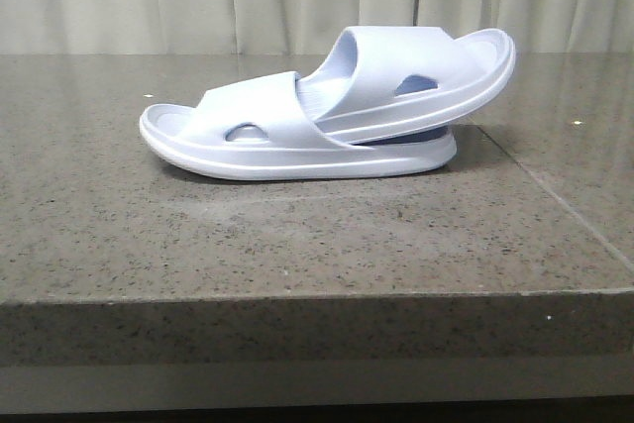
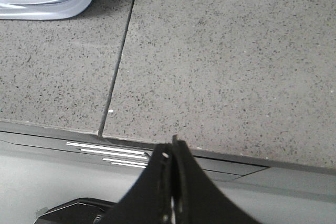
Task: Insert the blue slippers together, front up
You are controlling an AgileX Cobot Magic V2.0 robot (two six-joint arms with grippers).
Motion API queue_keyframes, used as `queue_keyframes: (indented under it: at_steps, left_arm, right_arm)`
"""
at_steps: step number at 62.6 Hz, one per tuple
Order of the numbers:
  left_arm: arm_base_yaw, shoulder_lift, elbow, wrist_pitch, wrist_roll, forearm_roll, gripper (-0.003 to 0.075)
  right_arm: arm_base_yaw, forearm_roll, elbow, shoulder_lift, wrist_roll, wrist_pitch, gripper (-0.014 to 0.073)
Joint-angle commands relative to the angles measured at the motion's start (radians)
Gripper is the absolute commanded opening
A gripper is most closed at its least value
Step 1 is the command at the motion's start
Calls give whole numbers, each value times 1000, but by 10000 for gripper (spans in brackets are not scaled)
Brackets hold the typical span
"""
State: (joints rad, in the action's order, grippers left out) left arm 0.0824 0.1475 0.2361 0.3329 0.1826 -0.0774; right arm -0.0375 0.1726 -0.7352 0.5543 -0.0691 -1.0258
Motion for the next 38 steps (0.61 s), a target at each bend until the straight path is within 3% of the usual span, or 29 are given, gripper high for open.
queue_keyframes:
  at_steps: [1,12,27,38]
  left_arm:
    - [-27,-51,-67,-180,10,-60,-20]
    - [-37,-174,-169,-226,10,-64,-20]
    - [-37,-170,-248,-340,10,-66,-20]
    - [-35,-166,-246,-311,10,-60,-20]
  right_arm:
    - [-3,10,-25,2,-2,60,-118]
    - [-3,10,-25,2,-2,60,-118]
    - [-3,10,-25,2,-2,54,-118]
    - [-3,10,-25,2,-2,45,-118]
